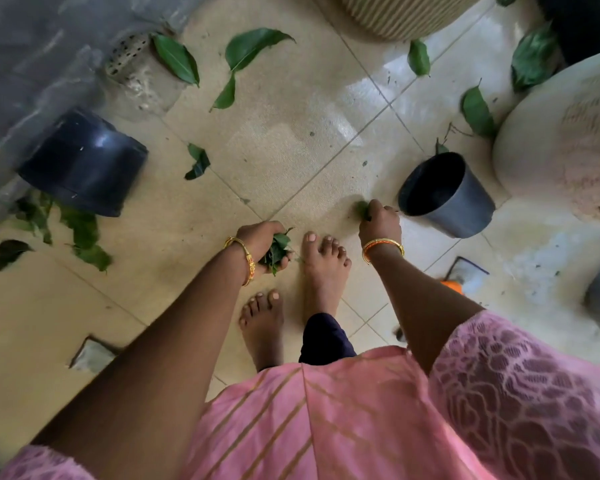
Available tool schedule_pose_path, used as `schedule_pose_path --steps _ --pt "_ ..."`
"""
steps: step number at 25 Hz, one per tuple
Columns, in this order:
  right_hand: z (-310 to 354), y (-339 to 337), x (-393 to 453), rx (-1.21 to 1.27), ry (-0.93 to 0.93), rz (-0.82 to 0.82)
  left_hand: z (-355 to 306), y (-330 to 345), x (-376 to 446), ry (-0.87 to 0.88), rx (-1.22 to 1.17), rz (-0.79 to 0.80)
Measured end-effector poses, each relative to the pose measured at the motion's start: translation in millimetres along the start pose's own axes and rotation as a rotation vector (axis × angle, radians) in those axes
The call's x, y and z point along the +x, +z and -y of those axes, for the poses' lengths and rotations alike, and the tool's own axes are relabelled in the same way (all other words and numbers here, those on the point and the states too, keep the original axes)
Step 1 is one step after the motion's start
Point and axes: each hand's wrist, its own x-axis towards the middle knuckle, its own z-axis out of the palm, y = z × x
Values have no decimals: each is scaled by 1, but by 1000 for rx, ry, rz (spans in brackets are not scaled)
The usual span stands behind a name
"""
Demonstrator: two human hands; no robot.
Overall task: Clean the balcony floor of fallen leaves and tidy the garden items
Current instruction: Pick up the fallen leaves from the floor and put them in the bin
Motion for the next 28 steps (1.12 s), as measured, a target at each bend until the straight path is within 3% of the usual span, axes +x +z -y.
schedule_pose_path --steps 5,8,10,12,18,22,24,26,28 --pt "-77 39 67 422 187 69 -7 7 -23 22 105 18" --pt "-83 53 79 847 285 348 -3 17 -32 107 171 28" --pt "-74 51 60 931 210 521 -2 28 -41 159 207 39" --pt "-71 48 51 941 171 571 -2 38 -48 213 185 -1" --pt "-66 22 72 639 143 348 -10 65 -49 230 33 -88" --pt "-73 -32 121 319 17 -328 -23 72 -33 191 43 -103" --pt "-86 -59 154 125 33 -521 -27 72 -19 207 59 -36" --pt "-102 -77 186 27 114 -559 -32 70 -2 260 107 -5" --pt "-114 -84 208 9 162 -448 -38 66 13 279 142 -6"
